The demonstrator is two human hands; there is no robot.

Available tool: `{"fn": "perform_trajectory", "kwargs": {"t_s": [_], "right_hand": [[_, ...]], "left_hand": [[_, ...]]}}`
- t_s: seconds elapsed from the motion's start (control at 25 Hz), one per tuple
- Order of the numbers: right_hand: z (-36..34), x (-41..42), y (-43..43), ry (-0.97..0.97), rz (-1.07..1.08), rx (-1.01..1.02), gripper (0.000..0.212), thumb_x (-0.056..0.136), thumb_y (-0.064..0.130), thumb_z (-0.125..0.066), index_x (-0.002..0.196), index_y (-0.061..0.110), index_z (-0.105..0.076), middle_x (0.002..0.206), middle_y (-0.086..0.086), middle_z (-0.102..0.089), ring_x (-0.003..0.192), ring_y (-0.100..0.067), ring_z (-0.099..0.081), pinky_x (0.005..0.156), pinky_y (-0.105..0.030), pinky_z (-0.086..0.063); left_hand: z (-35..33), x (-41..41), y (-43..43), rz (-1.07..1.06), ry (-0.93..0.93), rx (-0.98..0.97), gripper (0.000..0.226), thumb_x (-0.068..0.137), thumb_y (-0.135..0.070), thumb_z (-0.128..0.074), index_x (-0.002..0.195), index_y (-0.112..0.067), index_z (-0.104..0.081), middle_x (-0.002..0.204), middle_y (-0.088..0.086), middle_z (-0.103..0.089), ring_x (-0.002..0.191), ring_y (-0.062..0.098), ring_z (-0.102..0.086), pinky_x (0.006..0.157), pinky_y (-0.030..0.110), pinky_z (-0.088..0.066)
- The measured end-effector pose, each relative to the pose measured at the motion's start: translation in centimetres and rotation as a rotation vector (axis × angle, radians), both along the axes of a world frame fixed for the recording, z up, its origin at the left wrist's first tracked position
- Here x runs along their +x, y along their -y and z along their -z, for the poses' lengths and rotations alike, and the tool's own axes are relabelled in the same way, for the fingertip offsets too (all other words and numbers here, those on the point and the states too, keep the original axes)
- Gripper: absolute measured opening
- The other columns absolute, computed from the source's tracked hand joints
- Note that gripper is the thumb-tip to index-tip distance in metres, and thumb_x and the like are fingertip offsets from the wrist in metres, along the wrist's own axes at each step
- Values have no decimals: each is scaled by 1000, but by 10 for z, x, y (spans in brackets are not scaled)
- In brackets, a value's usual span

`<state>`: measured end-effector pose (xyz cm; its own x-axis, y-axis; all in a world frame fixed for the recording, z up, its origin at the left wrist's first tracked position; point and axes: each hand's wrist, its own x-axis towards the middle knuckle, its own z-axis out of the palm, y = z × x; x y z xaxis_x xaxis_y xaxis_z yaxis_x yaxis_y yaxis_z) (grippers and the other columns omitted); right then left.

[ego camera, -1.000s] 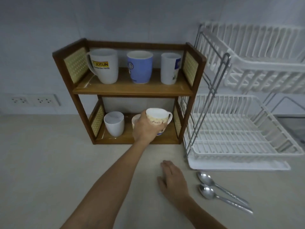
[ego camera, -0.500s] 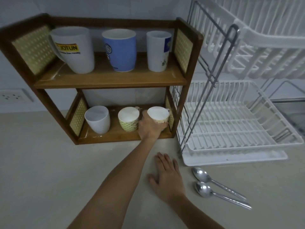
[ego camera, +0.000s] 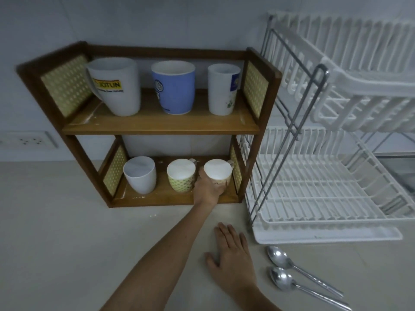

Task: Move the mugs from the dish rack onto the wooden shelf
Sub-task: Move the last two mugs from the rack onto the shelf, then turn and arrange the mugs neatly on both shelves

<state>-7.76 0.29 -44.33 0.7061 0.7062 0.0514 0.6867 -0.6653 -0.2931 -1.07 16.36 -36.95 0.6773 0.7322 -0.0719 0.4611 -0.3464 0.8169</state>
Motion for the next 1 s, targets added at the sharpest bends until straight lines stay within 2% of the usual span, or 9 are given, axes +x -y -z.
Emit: {"fn": "perform_trajectory", "kwargs": {"t_s": [0.16,0.24,0.32,0.48,0.56,0.64,0.72,0.84,1.0], "right_hand": [[-9,-2,10,-28,-25,-10,71,68,46,-74,128,10,-59,138,-4,-56,127,-26,-53,103,-48,-39],[-30,-1,4,-167,17,121,62,77,31,-75,132,12,-54,143,-7,-50,132,-24,-46,108,-37,-35],[-71,6,-11,-289,-15,341,47,81,14,-71,126,10,-57,128,-9,-58,122,-25,-53,101,-26,-36],[-206,17,-69,-75,-226,750,25,83,8,-67,106,17,-64,98,10,-59,92,-11,-58,78,-20,-42],[-272,32,-104,26,-264,785,24,85,14,-64,109,18,-63,101,8,-59,93,-5,-55,77,-17,-42],[-329,56,-141,104,-227,661,27,87,22,-60,113,14,-61,109,-4,-61,100,-17,-57,80,-26,-47],[-371,76,-173,190,-175,336,41,88,37,-55,120,10,-56,118,-12,-58,109,-29,-53,84,-36,-46],[-394,90,-206,289,-117,-111,67,83,68,-44,122,14,-54,121,-9,-59,112,-30,-51,81,-37,-39],[-394,101,-232,260,-111,-218,80,69,82,-46,113,17,-59,108,-5,-63,96,-25,-59,72,-31,-40]], "left_hand": [[-45,-39,-5,283,-48,-23,59,85,-20,-69,136,-9,-43,128,13,-59,117,28,-56,99,36,-47],[-97,-66,-28,535,-76,-167,35,90,-20,-64,124,-15,-56,112,8,-67,98,19,-67,83,33,-57],[-160,-93,-58,668,-23,-191,19,91,-16,-62,110,-16,-64,104,6,-70,86,8,-69,68,22,-58],[-267,-123,-116,373,279,237,27,89,-9,-65,115,-10,-62,115,13,-68,96,11,-64,78,18,-53],[-299,-124,-142,294,140,470,49,86,-17,-68,131,-16,-50,133,9,-57,114,13,-56,90,18,-48],[-314,-118,-162,285,-292,677,74,84,-37,-68,145,-22,-30,150,3,-39,131,22,-42,105,32,-40],[-316,-111,-175,286,-550,746,87,83,-48,-66,150,-23,-18,156,2,-27,138,25,-33,111,38,-33],[-313,-104,-188,302,-578,665,91,82,-52,-65,151,-22,-15,158,2,-22,140,26,-28,112,38,-31],[-316,-103,-203,272,-509,661,97,76,-55,-70,151,-23,-18,155,5,-29,136,28,-35,108,40,-37]]}}
